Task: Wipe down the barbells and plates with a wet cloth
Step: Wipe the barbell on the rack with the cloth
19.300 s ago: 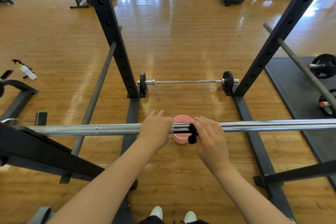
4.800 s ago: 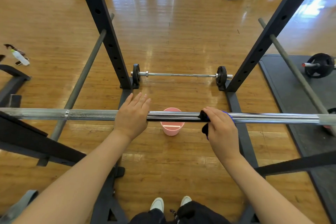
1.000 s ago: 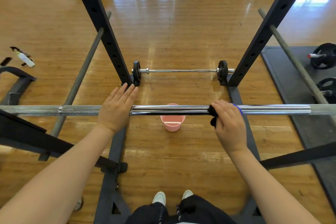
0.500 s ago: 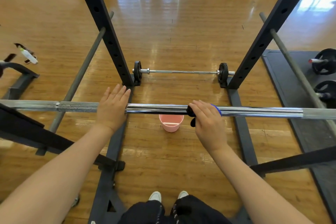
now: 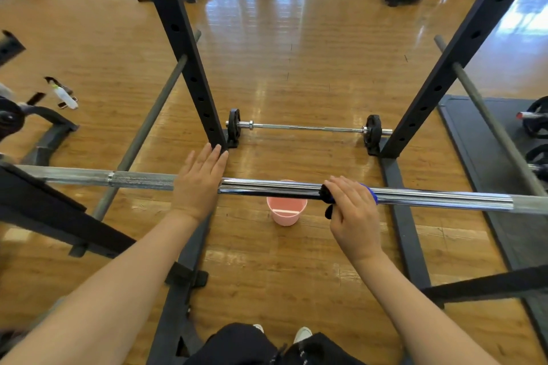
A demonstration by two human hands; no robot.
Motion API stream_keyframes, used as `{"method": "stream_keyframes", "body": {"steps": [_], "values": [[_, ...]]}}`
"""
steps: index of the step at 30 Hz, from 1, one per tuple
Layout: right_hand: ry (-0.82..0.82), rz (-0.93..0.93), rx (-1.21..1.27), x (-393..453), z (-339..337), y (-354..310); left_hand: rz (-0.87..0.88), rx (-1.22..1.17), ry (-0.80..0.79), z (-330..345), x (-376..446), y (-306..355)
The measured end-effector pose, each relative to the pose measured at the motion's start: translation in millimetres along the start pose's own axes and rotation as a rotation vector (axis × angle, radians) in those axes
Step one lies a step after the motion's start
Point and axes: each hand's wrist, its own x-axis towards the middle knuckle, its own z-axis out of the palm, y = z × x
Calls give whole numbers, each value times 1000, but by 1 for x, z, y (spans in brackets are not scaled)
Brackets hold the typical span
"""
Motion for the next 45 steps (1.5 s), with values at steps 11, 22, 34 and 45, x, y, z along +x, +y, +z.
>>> {"method": "stream_keyframes", "body": {"steps": [11,22,34,45], "values": [[-20,110,3,4,-2,-12,76,-173,-230,-23,11,-9],[-32,-112,1,-1,19,-21,152,-105,-167,-23,11,-13],[6,-89,18,-3,28,-29,136,-118,-54,-9,7,-13],[74,56,45,0,6,-14,113,-138,-55,-11,7,-13]]}}
